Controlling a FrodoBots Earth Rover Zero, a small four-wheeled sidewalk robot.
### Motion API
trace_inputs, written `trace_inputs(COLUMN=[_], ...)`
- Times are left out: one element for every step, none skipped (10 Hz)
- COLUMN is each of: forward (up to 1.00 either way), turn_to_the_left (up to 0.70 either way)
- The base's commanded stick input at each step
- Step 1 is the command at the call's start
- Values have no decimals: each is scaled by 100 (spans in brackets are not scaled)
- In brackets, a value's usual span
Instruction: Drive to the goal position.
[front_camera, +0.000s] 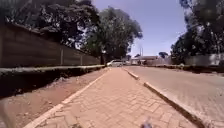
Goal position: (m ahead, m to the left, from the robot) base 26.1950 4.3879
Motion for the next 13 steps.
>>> trace_inputs(forward=[70, 70, 70, 70, 70, 70, 70, 70, 70, 70, 70, 70, 70], turn_to_the_left=[0, 0, 0, 0, -4, -21, -31, -15, 0, 0, 0, 0, 0])
